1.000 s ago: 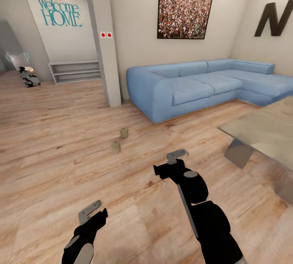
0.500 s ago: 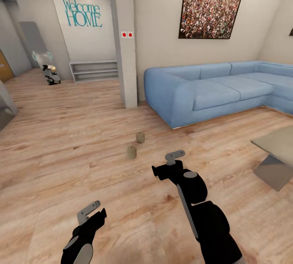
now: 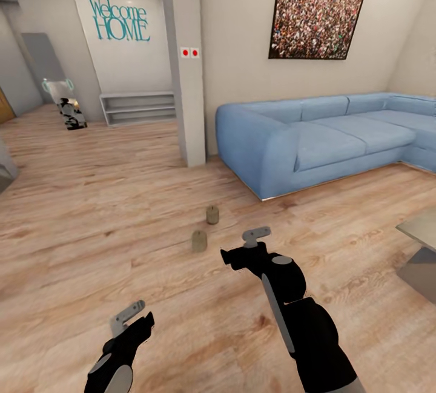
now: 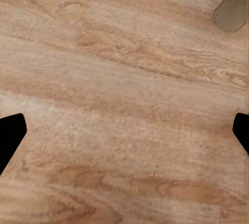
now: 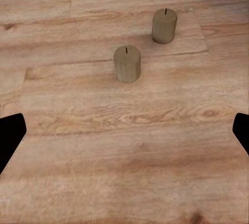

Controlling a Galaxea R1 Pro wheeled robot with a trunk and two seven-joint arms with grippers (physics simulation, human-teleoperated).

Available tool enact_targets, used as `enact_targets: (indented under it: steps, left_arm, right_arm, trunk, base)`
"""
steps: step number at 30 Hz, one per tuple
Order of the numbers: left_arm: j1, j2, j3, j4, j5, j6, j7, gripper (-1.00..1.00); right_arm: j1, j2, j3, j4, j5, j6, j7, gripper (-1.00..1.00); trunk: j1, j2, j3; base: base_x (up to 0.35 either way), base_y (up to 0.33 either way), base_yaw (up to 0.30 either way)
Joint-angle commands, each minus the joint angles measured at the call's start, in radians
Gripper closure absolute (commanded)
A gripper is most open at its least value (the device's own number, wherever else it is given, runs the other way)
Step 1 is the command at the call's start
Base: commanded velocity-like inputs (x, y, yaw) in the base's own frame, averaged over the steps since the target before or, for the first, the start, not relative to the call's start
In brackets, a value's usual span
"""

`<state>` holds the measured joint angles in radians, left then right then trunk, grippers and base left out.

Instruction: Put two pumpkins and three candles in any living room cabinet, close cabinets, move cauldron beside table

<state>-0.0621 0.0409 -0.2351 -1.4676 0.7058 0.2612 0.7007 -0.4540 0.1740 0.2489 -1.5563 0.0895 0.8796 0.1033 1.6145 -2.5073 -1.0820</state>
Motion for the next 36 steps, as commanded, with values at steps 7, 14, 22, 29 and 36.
enact_targets:
  steps: [7,14,22,29,36]
  left_arm:
    - [0.059,0.002,0.101,-0.023,0.007,0.024,0.004,-1.0]
    - [0.07,0.001,0.114,-0.015,0.006,0.034,-0.004,-1.0]
    - [0.061,-0.005,0.109,0.067,0.005,0.049,-0.078,-1.0]
    - [0.056,-0.003,0.109,0.084,0.003,0.057,-0.093,-1.0]
    - [0.056,-0.004,0.111,0.085,0.003,0.05,-0.092,-1.0]
  right_arm:
    - [-0.005,0.0,0.001,0.032,0.006,0.001,0.008,-1.0]
    - [-0.078,0.0,-0.005,0.216,-0.01,-0.001,-0.042,-1.0]
    - [-0.117,0.0,-0.006,0.313,-0.042,-0.042,-0.081,-1.0]
    - [-0.207,0.0,0.0,0.561,-0.205,-0.248,-0.362,-1.0]
    - [-0.223,0.0,0.01,0.629,-0.25,-0.298,-0.384,-1.0]
  trunk:
    - [0.0,0.0,0.001]
    - [0.0,0.0,0.001]
    - [0.0,0.0,0.001]
    - [0.0,0.0,0.001]
    - [0.0,0.0,0.001]
  base:
    - [0.3,0.153,-0.009]
    - [0.3,0.152,-0.001]
    - [0.327,0.052,0.0]
    - [0.343,0.003,0.0]
    - [0.344,0.0,0.0]
